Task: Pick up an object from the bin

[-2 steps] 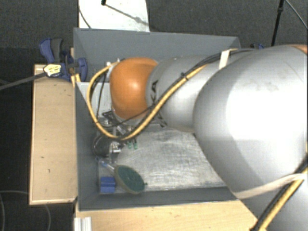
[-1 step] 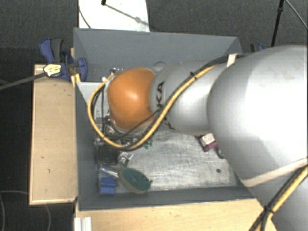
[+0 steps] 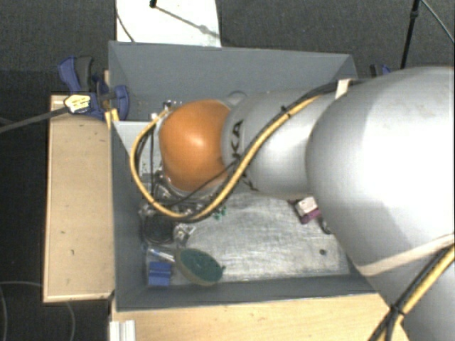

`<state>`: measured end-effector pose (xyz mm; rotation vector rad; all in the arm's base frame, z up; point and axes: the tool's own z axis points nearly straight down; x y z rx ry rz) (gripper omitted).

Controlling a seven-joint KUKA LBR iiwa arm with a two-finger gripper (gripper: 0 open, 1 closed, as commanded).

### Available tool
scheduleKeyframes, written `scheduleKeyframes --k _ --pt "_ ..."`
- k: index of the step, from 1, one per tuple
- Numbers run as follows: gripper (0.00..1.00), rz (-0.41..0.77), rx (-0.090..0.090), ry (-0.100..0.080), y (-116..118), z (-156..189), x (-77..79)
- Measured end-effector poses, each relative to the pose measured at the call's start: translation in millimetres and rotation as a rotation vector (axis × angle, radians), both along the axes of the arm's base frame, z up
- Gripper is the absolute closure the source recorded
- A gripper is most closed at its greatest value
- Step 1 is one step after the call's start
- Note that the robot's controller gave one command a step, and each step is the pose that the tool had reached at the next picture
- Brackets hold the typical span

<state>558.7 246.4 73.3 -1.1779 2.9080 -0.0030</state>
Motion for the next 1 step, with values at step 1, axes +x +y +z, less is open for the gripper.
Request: scheduleKeyframes --k 1 --pt "1.0 0.253 0.003 -0.005 7.6 127.4 22.5"
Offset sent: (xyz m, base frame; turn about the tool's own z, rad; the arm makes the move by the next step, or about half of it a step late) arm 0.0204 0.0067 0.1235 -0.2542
